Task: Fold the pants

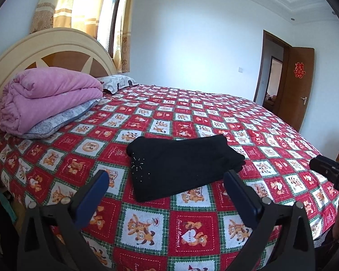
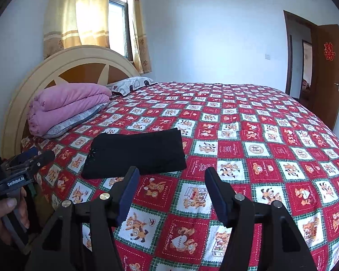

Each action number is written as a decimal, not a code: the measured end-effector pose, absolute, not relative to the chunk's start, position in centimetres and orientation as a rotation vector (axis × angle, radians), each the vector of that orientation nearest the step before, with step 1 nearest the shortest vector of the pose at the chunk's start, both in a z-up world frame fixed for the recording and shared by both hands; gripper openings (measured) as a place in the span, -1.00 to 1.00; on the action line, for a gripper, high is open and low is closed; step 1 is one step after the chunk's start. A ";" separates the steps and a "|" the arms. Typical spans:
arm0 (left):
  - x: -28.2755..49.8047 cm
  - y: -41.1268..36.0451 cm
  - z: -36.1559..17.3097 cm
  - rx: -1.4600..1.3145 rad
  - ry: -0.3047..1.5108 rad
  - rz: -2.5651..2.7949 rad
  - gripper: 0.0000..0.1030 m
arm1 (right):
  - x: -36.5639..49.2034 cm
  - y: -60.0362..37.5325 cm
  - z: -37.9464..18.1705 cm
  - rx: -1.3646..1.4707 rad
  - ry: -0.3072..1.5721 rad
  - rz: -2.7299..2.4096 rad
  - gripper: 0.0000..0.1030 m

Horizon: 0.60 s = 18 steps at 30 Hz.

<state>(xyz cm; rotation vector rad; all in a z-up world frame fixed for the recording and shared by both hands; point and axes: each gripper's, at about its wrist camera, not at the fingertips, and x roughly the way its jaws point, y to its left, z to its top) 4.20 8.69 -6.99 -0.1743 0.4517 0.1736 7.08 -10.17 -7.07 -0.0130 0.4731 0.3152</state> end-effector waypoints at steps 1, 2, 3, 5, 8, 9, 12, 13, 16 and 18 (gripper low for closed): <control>4.2 8.7 -7.0 -0.173 0.453 0.173 1.00 | 7.1 -10.3 -7.0 -0.009 0.473 0.313 0.20; 4.2 8.6 -7.0 -0.172 0.454 0.173 1.00 | 7.1 -10.5 -6.9 -0.006 0.471 0.308 0.20; 4.2 8.6 -7.0 -0.171 0.453 0.173 1.00 | 7.1 -10.6 -6.8 -0.005 0.468 0.305 0.20; 4.2 8.6 -7.0 -0.170 0.450 0.176 1.00 | 7.0 -10.8 -6.6 0.001 0.462 0.301 0.20; 4.1 8.5 -6.9 -0.166 0.447 0.177 1.00 | 6.8 -11.0 -6.3 0.004 0.451 0.302 0.20; 4.1 8.5 -6.9 -0.165 0.448 0.180 1.00 | 6.7 -11.0 -6.2 0.001 0.447 0.301 0.20; 3.9 8.5 -6.6 -0.153 0.444 0.187 1.00 | 6.5 -11.0 -6.0 -0.008 0.438 0.299 0.21; 3.8 8.5 -6.5 -0.150 0.442 0.188 1.00 | 6.4 -11.0 -6.0 -0.011 0.436 0.298 0.21; 3.5 8.3 -5.9 -0.142 0.418 0.192 1.00 | 6.3 -10.9 -5.9 -0.017 0.430 0.293 0.21; 3.4 8.2 -5.6 -0.136 0.406 0.186 1.00 | 6.1 -10.9 -5.8 -0.021 0.425 0.291 0.21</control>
